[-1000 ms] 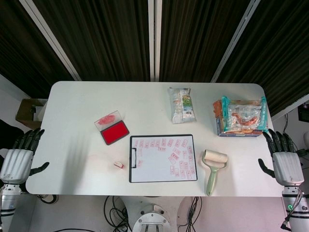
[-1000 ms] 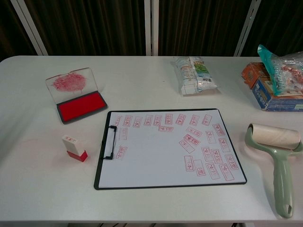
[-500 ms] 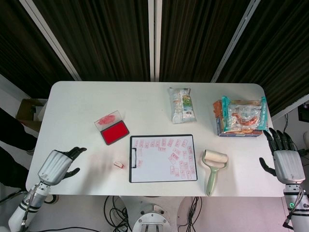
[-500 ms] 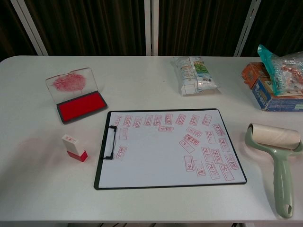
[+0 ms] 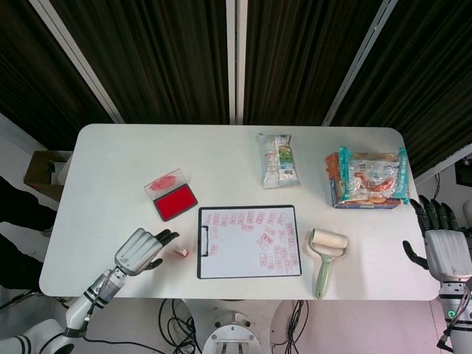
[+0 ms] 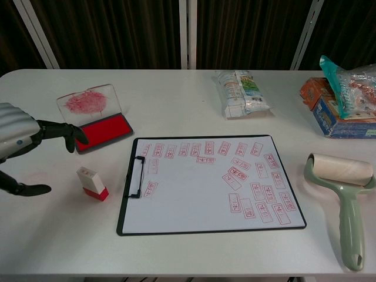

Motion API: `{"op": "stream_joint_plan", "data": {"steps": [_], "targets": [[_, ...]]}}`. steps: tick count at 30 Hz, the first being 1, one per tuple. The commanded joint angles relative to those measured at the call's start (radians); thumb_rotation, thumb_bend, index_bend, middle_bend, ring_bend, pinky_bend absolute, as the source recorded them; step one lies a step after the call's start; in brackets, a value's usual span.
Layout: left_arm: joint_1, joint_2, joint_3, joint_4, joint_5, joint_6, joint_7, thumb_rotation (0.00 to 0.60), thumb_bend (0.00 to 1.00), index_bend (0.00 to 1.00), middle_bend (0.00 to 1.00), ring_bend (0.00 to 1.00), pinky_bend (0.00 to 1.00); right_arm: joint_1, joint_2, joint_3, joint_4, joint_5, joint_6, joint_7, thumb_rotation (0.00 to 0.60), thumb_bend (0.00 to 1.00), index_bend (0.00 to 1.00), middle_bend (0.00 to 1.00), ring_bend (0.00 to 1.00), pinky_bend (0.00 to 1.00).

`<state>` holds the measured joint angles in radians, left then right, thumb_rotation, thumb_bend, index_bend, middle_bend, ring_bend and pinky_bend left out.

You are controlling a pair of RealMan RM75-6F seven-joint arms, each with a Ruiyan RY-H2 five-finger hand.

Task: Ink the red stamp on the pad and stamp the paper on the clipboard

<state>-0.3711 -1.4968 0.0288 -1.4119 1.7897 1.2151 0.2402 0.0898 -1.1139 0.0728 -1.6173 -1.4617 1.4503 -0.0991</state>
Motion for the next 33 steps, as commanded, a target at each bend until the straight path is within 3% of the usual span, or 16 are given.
{"op": "stream_joint_plan", "data": {"steps": [1,22,33], "targets": [[-0.024,-0.031,-0.002,0.035,-0.014,-0.027,-0.013,0.6,0.22,0.29,0.36,0.9,1.0,0.001,0.001,-0.004,-0.003,0.002,-0.008,-0.005,0.6,0.24,0.0,0.0,0.0,0.0],[-0.085,-0.092,0.022,0.094,-0.038,-0.054,-0.031,0.6,0.29,0.5,0.53,0.96,1.0,0.001,0.009,-0.001,-0.005,0.024,-0.02,-0.008,0.6,0.24,0.0,0.0,0.0,0.0],[-0.097,-0.099,0.033,0.098,-0.047,-0.043,-0.048,0.6,0.29,0.49,0.53,0.96,1.0,0.006,0.004,-0.002,-0.003,0.029,-0.031,-0.013,0.6,0.25,0.0,0.0,0.0,0.0]]}}
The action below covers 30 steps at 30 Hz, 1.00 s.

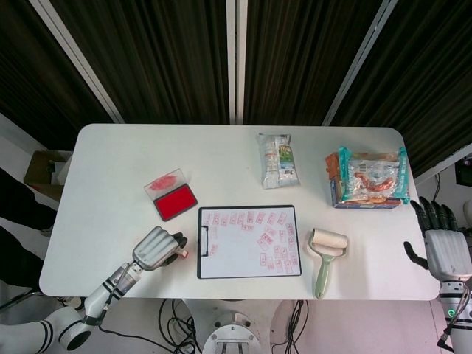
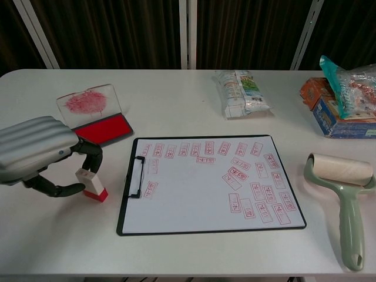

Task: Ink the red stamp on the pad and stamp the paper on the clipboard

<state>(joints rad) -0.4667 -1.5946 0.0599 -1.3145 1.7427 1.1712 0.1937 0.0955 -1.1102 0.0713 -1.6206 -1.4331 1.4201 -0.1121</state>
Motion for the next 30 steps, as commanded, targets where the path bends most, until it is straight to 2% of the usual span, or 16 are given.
{"op": "stream_joint_plan", "data": {"steps": [1,14,25,30], "targets": [[-0.002,-0.002,0.003,0.001,0.0,0.001,-0.003,0.6,0.29,0.49,0.53,0.96,1.0,0.0,0.0,0.0,0.0,0.002,-0.001,0.0,0.6,0.25,0.0,0.0,0.0,0.0],[-0.019,-0.008,0.014,0.006,-0.011,-0.006,-0.013,0.6,0.29,0.49,0.53,0.96,1.0,0.0,-0.001,-0.002,0.002,0.014,-0.012,-0.001,0.6,0.25,0.0,0.0,0.0,0.0],[-0.025,-0.004,0.021,0.001,-0.029,-0.018,-0.019,0.6,0.43,0.52,0.55,0.97,1.0,0.003,-0.006,-0.002,0.003,0.022,-0.021,-0.004,0.6,0.25,0.0,0.0,0.0,0.0],[-0.024,0.0,0.021,-0.003,-0.037,-0.013,-0.022,0.6,0.45,0.55,0.58,0.98,1.0,0.004,-0.007,-0.003,0.005,0.026,-0.027,-0.007,0.6,0.25,0.0,0.0,0.0,0.0]]}}
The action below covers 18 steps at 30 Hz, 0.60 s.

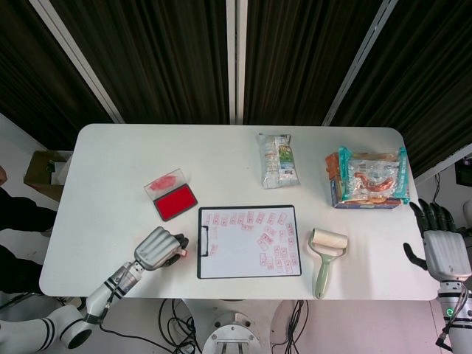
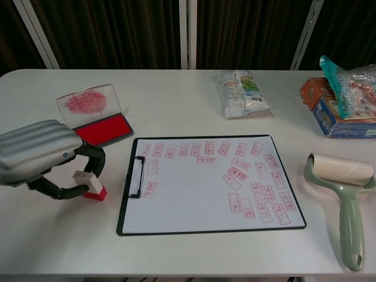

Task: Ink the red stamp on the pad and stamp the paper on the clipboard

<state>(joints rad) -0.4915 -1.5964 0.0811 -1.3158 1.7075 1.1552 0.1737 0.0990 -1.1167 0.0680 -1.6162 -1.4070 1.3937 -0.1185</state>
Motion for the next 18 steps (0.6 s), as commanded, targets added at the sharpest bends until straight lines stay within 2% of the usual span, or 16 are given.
{"op": "stream_joint_plan", "data": {"steps": [1,9,14,18], "targets": [[0.002,0.004,-0.001,-0.004,-0.002,0.007,-0.005,0.6,0.45,0.56,0.58,0.98,1.0,0.0,0.0,0.0,0.001,0.0,0.0,0.0,0.6,0.25,0.0,0.0,0.0,0.0],[-0.005,0.066,-0.027,-0.072,-0.013,0.041,-0.05,0.6,0.47,0.59,0.62,1.0,1.0,-0.001,0.003,0.001,-0.001,-0.004,0.007,0.0,0.6,0.26,0.0,0.0,0.0,0.0],[-0.069,0.117,-0.11,-0.117,-0.063,-0.003,-0.125,0.6,0.47,0.6,0.62,1.0,1.0,-0.002,0.005,0.0,-0.003,-0.009,0.012,-0.001,0.6,0.26,0.0,0.0,0.0,0.0],[-0.133,0.084,-0.194,-0.066,-0.143,-0.066,-0.229,0.6,0.48,0.6,0.62,1.0,1.0,-0.005,0.009,0.0,-0.006,-0.008,0.016,0.0,0.6,0.26,0.0,0.0,0.0,0.0]]}}
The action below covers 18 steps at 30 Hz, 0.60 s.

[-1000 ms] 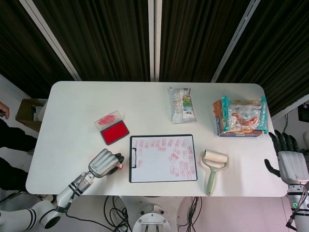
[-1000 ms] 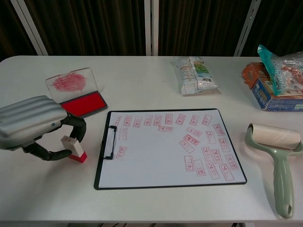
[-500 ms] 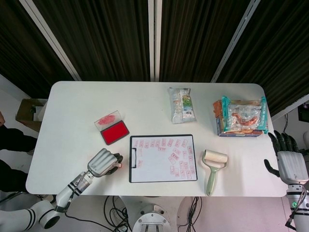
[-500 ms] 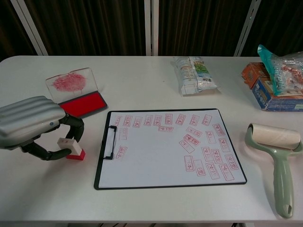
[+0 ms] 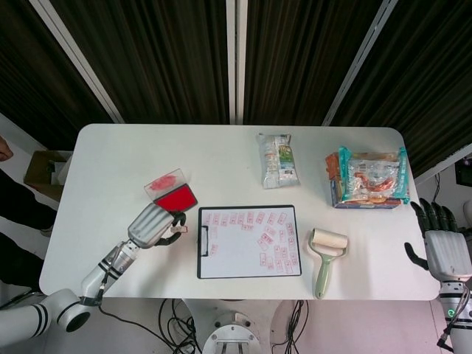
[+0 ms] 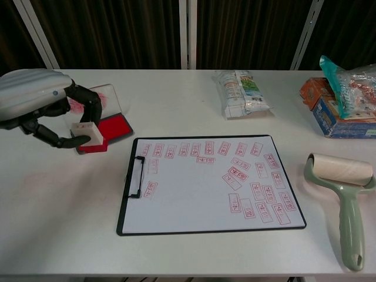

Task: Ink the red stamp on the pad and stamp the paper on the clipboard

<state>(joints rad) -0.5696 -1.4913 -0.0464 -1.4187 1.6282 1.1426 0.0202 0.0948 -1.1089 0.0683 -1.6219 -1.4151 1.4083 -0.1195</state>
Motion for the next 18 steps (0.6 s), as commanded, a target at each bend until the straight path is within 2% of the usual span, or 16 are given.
{"op": "stream_joint_plan", "data": {"steps": [1,7,12,18], "targets": [[-0.069,-0.034,-0.078,0.06,-0.078,-0.071,-0.086,0.6,0.48,0.6,0.62,1.0,1.0,-0.001,0.002,0.0,-0.001,0.0,0.002,0.002,0.6,0.26,0.0,0.0,0.0,0.0],[-0.147,-0.112,-0.104,0.188,-0.166,-0.218,-0.122,0.6,0.48,0.6,0.63,1.0,1.0,-0.003,0.011,0.004,0.0,0.009,0.002,0.005,0.6,0.26,0.0,0.0,0.0,0.0],[-0.179,-0.181,-0.114,0.306,-0.194,-0.243,-0.103,0.6,0.48,0.6,0.63,1.0,1.0,0.0,0.016,0.007,0.004,0.018,-0.007,0.01,0.6,0.26,0.0,0.0,0.0,0.0],[-0.185,-0.219,-0.111,0.394,-0.219,-0.251,-0.113,0.6,0.48,0.61,0.64,1.0,1.0,-0.001,0.017,0.009,0.011,0.028,-0.011,0.014,0.6,0.26,0.0,0.0,0.0,0.0]]}}
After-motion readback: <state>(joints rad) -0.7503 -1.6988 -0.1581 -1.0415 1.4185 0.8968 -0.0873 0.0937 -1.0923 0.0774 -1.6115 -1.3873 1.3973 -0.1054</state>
